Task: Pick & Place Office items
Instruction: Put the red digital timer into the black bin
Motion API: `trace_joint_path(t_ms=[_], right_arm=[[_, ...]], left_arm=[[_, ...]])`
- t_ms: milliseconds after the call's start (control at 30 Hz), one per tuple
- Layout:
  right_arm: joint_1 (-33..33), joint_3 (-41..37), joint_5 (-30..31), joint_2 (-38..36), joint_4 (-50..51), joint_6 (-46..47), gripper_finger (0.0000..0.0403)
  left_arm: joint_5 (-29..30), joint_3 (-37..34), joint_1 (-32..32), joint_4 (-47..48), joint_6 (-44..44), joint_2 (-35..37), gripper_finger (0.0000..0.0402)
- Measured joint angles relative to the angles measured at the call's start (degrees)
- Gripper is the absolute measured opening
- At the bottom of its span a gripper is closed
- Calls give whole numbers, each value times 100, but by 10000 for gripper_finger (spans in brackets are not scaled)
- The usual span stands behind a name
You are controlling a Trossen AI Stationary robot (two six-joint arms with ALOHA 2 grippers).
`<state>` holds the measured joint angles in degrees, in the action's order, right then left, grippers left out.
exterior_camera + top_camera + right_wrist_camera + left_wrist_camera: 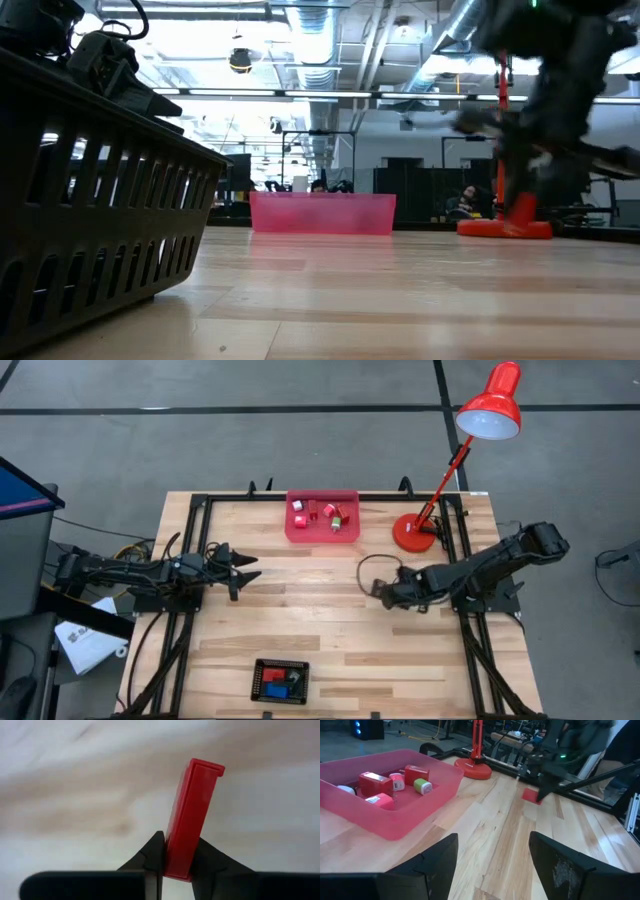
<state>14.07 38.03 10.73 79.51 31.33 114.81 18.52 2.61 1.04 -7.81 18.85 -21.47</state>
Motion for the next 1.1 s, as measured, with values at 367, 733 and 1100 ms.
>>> trace_joint_path(t_ms=[367,733,1100], right_arm=[[1349,2655,-172,2018,-1721,-2110,52],[1361,5959,-959,3743,-378,-4914,52],[1153,7575,-1965,5217,518,-5898,52]], left_arm=[[-6,0,0,-61,1,0,241],[-12,0,1,-164,1,-1,241],[-26,-3,2,-268,0,-44,241]])
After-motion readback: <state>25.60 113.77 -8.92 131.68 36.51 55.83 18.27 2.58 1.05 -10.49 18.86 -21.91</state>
